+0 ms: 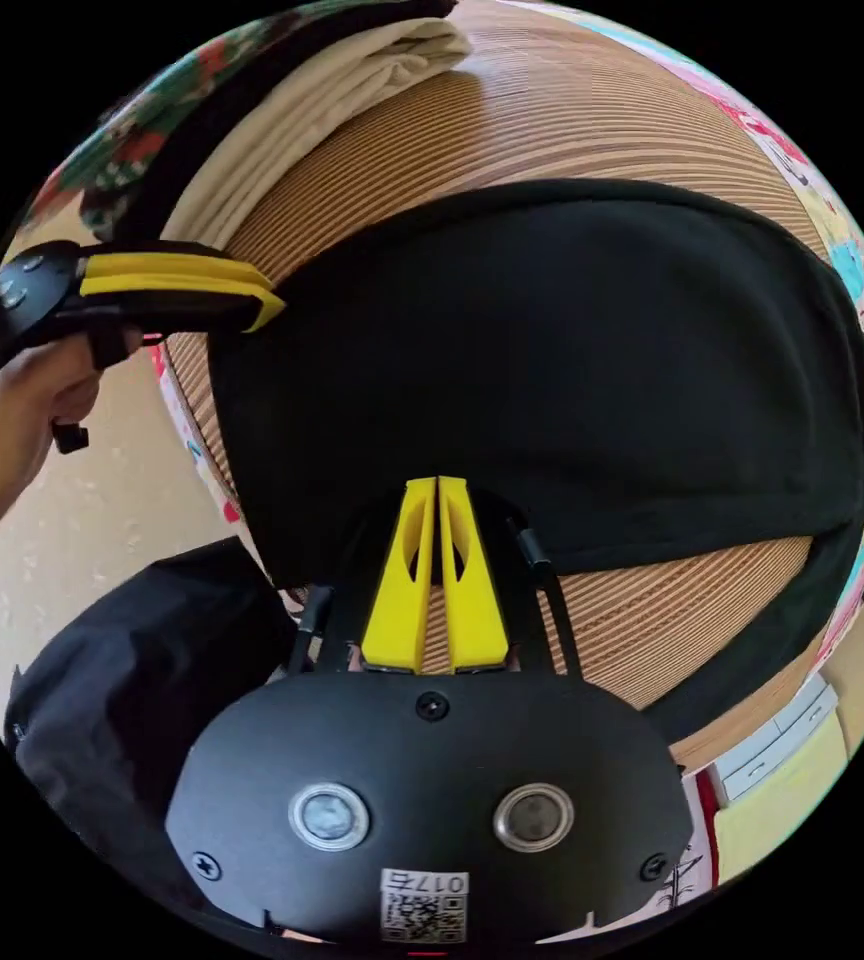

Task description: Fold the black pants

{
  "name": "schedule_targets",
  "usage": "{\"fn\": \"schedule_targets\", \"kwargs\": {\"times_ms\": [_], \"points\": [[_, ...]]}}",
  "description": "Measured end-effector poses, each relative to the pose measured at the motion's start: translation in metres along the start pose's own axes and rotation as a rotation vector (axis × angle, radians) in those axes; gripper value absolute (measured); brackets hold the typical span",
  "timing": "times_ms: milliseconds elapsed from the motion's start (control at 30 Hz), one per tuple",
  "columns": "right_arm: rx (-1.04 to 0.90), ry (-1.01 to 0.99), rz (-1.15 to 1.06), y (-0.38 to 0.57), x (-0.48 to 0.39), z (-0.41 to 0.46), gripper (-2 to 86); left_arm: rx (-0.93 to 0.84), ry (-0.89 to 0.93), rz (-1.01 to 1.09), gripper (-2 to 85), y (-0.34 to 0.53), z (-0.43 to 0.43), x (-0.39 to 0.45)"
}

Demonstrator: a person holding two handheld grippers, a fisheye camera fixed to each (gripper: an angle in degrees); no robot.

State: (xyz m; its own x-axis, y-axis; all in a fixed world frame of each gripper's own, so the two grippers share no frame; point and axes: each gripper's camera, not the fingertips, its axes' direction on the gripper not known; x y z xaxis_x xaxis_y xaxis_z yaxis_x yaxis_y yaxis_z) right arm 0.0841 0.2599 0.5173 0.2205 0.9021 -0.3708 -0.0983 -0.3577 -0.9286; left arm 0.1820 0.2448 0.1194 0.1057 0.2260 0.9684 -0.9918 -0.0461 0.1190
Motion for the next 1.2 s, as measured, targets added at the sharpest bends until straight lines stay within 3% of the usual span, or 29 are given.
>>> {"fn": "schedule_targets", "kwargs": {"times_ms": [167, 267, 433, 600, 733, 833, 933, 1000, 1133, 1200], "points": [[-0.056, -0.105, 0.0, 0.044, -0.01, -0.009, 0.5, -0.094, -0.033, 0.138, 1.5, 0.053, 0.007, 0.018], [-0.038, -0.33, 0.027, 0.083, 0.016, -0.03, 0.6, -0.161, 0.018, 0.144, 1.0, 0.083, 0.009, 0.017], [0.16, -0.418, 0.518, 0.22, 0.127, -0.069, 1.8, -0.146, 0.105, -0.004, 0.9, 0.11, -0.015, -0.018], [0.261, -0.433, 1.225, 0.424, 0.233, -0.058, 7.1, -0.133, 0.107, 0.04, 1.3, 0.092, -0.034, -0.021], [0.327, -0.408, 1.239, 0.459, 0.25, -0.056, 6.6, -0.131, 0.094, 0.121, 1.3, 0.06, -0.043, 0.0], [0.112, -0.377, 1.067, 0.42, 0.236, -0.032, 4.7, -0.135, 0.058, 0.209, 1.2, 0.04, -0.045, 0.026], [0.063, -0.196, 1.012, 0.405, 0.193, -0.04, 2.5, -0.154, 0.051, 0.276, 1.0, 0.029, -0.042, 0.05], [-0.068, -0.278, 0.974, 0.405, 0.169, -0.031, 1.7, -0.166, 0.068, 0.299, 0.9, 0.026, -0.039, 0.061], [0.112, -0.336, 1.07, 0.46, 0.153, -0.062, 2.4, -0.201, 0.091, 0.309, 0.8, 0.029, -0.027, 0.077], [0.217, -0.329, 1.218, 0.515, 0.162, -0.078, 5.6, -0.221, 0.111, 0.301, 0.8, 0.032, -0.019, 0.08]]}}
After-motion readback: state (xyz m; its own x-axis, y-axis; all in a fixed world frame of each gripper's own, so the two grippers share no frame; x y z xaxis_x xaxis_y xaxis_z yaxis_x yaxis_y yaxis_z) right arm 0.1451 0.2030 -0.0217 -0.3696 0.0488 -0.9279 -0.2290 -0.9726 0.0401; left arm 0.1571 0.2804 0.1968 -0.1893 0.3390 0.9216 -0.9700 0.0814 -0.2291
